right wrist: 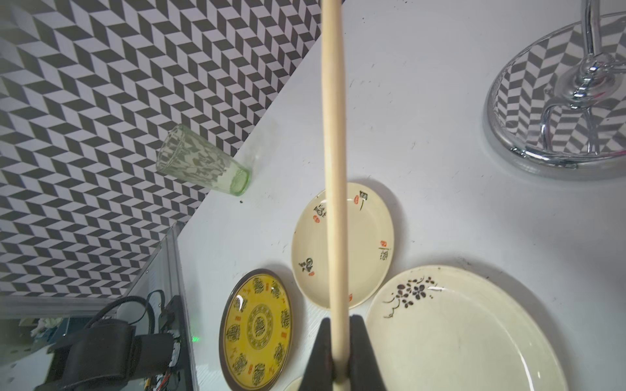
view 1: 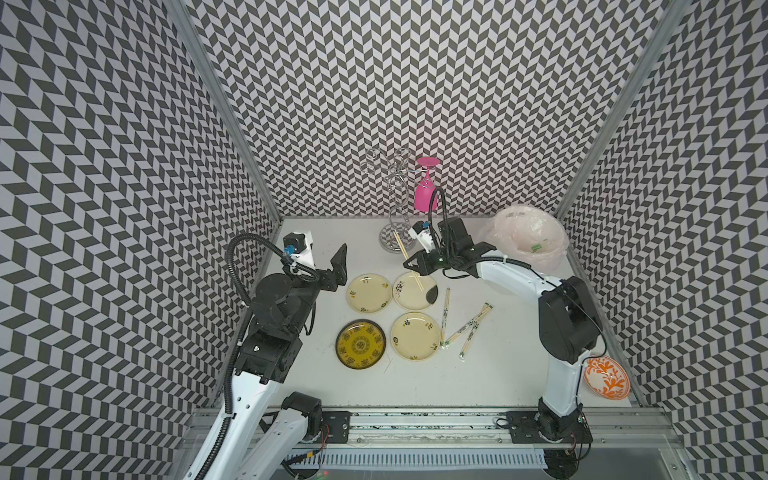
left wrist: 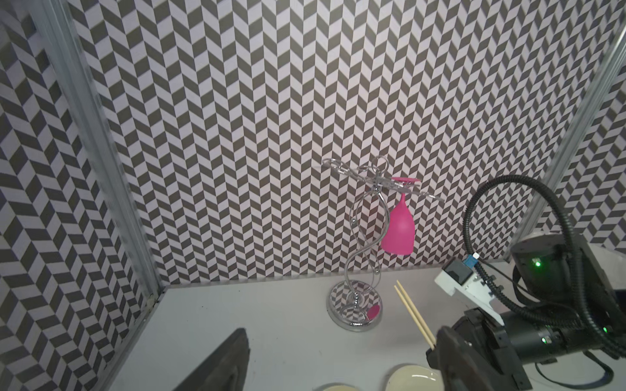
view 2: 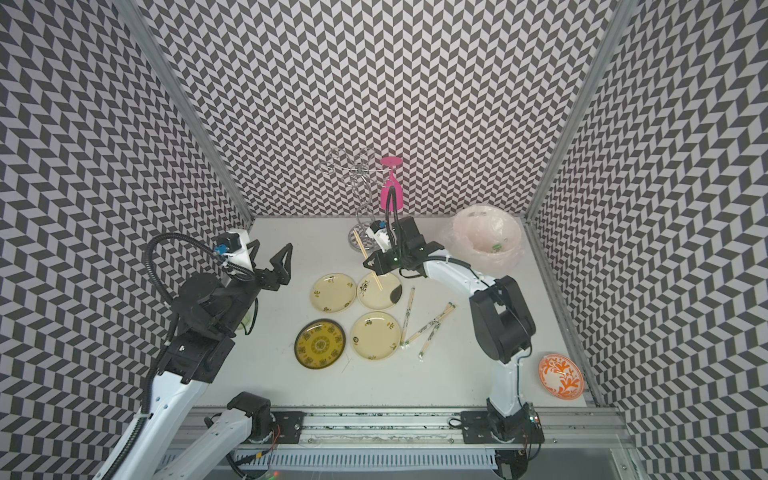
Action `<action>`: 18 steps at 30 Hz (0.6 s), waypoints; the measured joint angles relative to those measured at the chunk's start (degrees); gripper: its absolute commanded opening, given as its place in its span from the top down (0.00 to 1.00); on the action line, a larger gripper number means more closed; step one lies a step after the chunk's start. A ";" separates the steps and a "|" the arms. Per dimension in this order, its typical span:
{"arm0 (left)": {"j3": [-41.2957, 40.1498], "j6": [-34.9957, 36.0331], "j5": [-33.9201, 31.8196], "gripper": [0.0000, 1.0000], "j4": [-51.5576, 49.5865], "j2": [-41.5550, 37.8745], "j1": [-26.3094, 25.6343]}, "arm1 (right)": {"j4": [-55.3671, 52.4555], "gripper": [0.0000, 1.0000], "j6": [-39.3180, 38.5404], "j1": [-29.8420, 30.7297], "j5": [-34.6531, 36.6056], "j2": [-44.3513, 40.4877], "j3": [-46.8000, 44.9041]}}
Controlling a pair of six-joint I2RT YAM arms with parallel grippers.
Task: Remove the packaging of disposable chopsticks
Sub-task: Place the disposable chopsticks on the plate.
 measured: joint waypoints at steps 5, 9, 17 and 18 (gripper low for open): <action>-1.81 0.00 -2.43 0.14 -0.09 -0.63 0.22 | -4.28 1.00 0.11 1.60 -1.70 6.82 7.48; -2.75 -0.02 -5.31 0.14 0.72 -4.20 0.98 | -5.66 1.00 1.25 4.17 -3.41 12.00 11.98; -4.09 -0.55 -6.84 0.15 3.15 -7.15 2.45 | -6.54 1.00 4.28 8.02 -6.91 22.60 21.18; -4.15 -0.66 -6.78 0.15 3.17 -6.95 2.64 | -6.45 1.00 4.87 8.31 -7.10 23.45 21.70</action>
